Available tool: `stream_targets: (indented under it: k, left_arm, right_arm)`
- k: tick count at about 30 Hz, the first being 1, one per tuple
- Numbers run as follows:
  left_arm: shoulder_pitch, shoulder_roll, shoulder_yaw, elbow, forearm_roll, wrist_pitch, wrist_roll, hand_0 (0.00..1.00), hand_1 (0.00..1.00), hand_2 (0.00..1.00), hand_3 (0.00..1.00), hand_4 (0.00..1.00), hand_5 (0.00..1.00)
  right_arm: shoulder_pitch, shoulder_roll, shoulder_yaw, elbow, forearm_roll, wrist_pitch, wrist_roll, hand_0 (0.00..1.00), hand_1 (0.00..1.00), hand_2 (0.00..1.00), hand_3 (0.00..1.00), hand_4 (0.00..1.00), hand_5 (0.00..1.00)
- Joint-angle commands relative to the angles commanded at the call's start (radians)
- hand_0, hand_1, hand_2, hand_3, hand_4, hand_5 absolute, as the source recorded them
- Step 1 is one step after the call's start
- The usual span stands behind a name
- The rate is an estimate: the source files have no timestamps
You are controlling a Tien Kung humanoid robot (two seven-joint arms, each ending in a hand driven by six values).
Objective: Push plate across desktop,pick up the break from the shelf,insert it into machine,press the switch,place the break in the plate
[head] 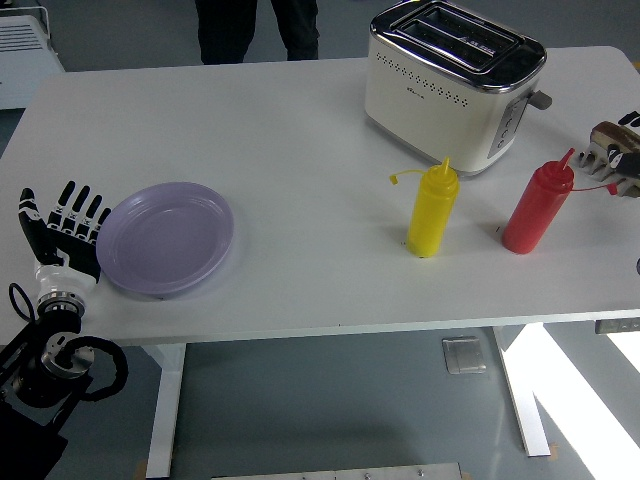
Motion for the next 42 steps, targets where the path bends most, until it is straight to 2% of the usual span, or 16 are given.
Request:
stream_targets:
  k: [14,15,21,22,33,34,39,40,42]
  left_arm:
    - [-0.021,-0.008,0.080,-0.012,-0.026,-0.007,0.004,0.835,0.783,0.740,0.697,0.713,0.998]
    - [-0.023,-0.009,0.087,-0.013,-0.027,-0.007,0.005,0.833,0.780,0.738,0.697,0.708,0.998]
    - [-0.032,-0.009,0.128,-0.027,-0.028,-0.006,0.013,0.833,0.780,0.738,0.697,0.708,0.998]
    - [-0.034,-0.009,0.137,-0.029,-0.028,-0.006,0.014,0.830,0.778,0.735,0.696,0.706,0.998]
    - [-0.055,-0.007,0.211,-0.042,-0.026,-0.004,0.032,0.829,0.777,0.735,0.695,0.704,0.998]
    - [-0.057,-0.007,0.216,-0.043,-0.026,-0.004,0.033,0.829,0.776,0.733,0.693,0.702,0.998]
    - [-0.069,-0.008,0.242,-0.048,-0.032,-0.002,0.033,0.829,0.776,0.733,0.693,0.702,0.998]
    - [-0.072,-0.009,0.249,-0.048,-0.034,-0.002,0.033,0.828,0.776,0.733,0.693,0.702,0.998]
    - [-0.078,-0.011,0.264,-0.050,-0.037,-0.001,0.033,0.828,0.776,0.733,0.693,0.702,0.998]
  right_arm:
    - [0.008,0.003,-0.030,-0.017,-0.010,-0.032,-0.013,0.591,0.623,0.622,0.651,0.598,0.093]
    - [0.008,0.004,-0.031,-0.017,-0.011,-0.037,-0.015,0.544,0.585,0.557,0.594,0.519,0.055]
    - [0.010,0.005,-0.037,-0.016,-0.015,-0.067,-0.026,0.544,0.585,0.557,0.594,0.519,0.055]
    - [0.010,0.005,-0.038,-0.016,-0.015,-0.071,-0.028,0.524,0.575,0.539,0.570,0.424,0.002]
    - [0.015,0.005,-0.038,-0.016,-0.019,-0.099,-0.036,0.523,0.573,0.538,0.568,0.414,0.003]
    - [0.015,0.004,-0.038,-0.016,-0.020,-0.101,-0.037,0.507,0.561,0.532,0.539,0.259,0.002]
    - [0.019,0.004,-0.039,-0.017,-0.022,-0.115,-0.040,0.507,0.561,0.532,0.539,0.259,0.002]
    - [0.020,0.004,-0.039,-0.017,-0.023,-0.118,-0.041,0.494,0.547,0.521,0.502,0.239,0.002]
    - [0.021,0.003,-0.039,-0.016,-0.022,-0.125,-0.042,0.494,0.547,0.521,0.502,0.239,0.002]
